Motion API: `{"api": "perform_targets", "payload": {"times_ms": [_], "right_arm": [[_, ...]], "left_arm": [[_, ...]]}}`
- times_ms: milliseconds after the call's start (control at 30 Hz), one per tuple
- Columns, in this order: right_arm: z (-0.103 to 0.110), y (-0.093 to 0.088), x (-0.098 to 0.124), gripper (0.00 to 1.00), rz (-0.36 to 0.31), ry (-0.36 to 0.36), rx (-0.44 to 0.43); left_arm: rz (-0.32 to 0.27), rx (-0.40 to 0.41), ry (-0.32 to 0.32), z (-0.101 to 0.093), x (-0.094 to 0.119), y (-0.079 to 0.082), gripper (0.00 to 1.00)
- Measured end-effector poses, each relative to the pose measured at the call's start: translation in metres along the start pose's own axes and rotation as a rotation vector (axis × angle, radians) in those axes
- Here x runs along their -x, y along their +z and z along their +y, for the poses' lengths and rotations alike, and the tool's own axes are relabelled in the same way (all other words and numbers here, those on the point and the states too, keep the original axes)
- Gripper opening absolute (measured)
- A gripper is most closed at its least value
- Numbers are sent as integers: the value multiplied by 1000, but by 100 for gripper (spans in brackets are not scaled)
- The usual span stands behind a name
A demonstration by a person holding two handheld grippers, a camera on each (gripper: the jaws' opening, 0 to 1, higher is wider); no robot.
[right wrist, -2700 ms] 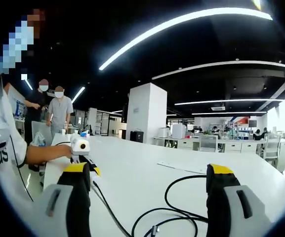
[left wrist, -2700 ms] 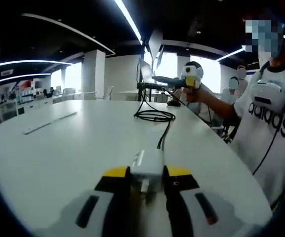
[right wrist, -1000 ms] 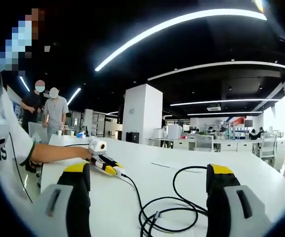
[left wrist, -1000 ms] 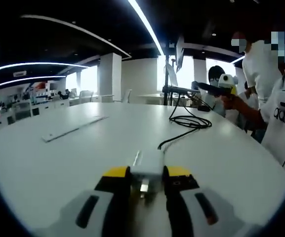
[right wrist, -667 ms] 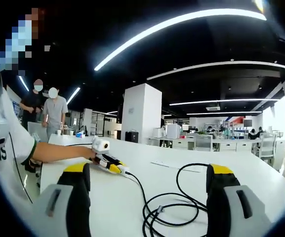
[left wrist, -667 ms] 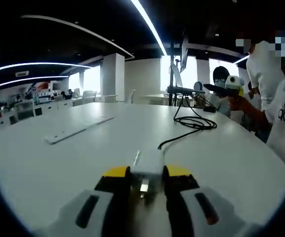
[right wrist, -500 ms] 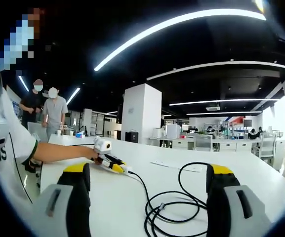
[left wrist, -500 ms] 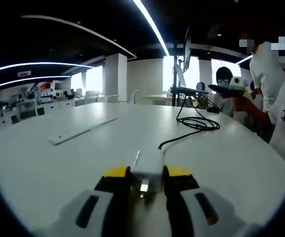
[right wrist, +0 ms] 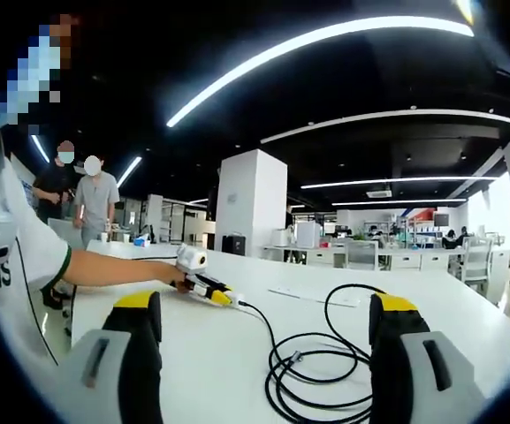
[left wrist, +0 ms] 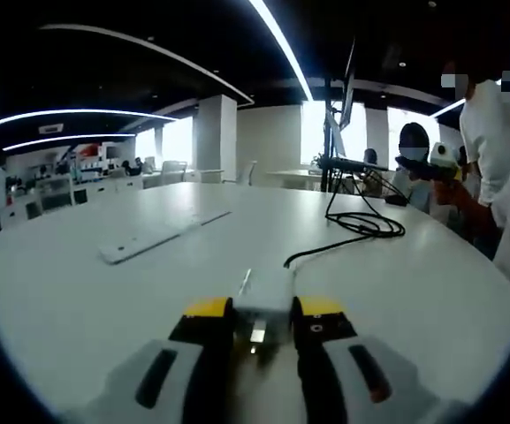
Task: Plug the desk Type‑C cable into the charger adapter.
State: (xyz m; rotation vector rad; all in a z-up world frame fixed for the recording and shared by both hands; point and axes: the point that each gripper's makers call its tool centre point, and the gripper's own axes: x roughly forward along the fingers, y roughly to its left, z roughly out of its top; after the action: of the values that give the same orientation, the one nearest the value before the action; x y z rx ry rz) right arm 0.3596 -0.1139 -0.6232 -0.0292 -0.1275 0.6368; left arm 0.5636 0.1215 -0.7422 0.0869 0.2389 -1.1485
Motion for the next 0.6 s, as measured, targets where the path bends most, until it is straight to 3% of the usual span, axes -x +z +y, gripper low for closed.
{"api": "perform_targets", "payload": {"times_ms": [133, 333, 600], "right_arm": [[-1, 0, 1, 100, -3, -4, -2], [-4, -1, 2, 100, 0, -11, -3], [-8, -1, 4, 100, 12, -25, 7]], "left_arm": [[0, 3, 3, 0, -5, 1, 26], [3, 9, -1, 22, -11, 3, 27], [12, 9, -18, 30, -19, 5, 27]]}}
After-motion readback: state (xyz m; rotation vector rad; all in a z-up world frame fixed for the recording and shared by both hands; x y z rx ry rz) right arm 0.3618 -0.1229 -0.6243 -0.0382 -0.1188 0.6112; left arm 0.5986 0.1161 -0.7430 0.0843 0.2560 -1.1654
